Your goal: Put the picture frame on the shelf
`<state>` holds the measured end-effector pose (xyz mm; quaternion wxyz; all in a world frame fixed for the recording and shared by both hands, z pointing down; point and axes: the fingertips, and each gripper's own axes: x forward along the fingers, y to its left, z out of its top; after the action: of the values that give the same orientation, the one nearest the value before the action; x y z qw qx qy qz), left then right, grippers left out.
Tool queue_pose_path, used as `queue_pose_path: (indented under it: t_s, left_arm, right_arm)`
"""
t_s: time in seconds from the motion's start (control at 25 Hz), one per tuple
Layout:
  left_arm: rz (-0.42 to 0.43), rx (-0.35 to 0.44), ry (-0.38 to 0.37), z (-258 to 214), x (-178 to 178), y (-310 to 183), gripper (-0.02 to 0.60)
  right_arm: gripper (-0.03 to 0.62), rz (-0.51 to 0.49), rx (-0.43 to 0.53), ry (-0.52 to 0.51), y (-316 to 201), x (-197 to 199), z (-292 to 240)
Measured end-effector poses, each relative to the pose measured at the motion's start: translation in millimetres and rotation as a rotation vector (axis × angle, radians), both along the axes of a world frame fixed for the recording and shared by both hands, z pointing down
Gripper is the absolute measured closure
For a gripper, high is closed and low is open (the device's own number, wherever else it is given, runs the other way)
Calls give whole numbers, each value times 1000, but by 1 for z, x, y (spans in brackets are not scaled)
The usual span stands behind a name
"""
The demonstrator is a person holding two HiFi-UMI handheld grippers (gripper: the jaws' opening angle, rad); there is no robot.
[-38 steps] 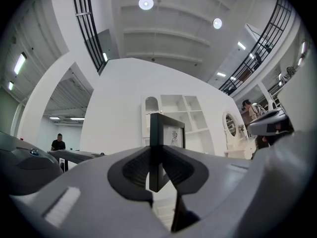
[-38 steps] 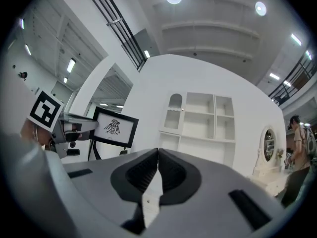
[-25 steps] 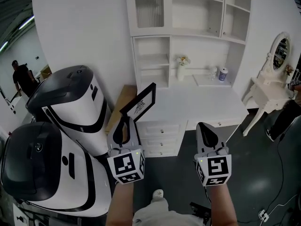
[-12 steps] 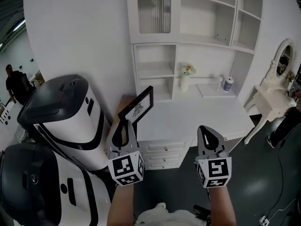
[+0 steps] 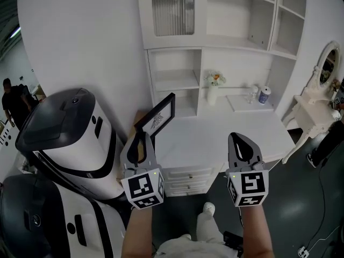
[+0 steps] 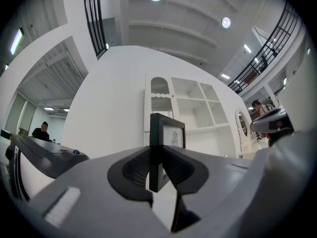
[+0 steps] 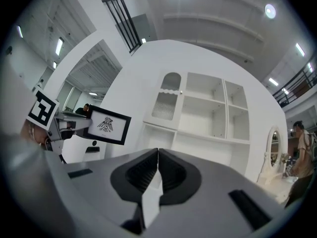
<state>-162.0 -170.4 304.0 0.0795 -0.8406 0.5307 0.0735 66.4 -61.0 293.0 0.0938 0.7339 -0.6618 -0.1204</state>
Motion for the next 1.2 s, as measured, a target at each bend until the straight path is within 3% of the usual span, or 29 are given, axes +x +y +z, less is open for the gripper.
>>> queue_pose_path:
  t_s: [0.28,0.64,1.2]
  left_arm:
    - [-16,14,-32,2,27,-32,502]
    - [-99,8,-30,-2,69,-93,502]
    - [-305,-42,18,1,126,-190,502]
  right_arm:
    - [585,-29,2,-32,-41,24,12]
    - [585,-94,-1,-44,-115,73,13]
    - [585,-252,-25,-23,-241,146,12]
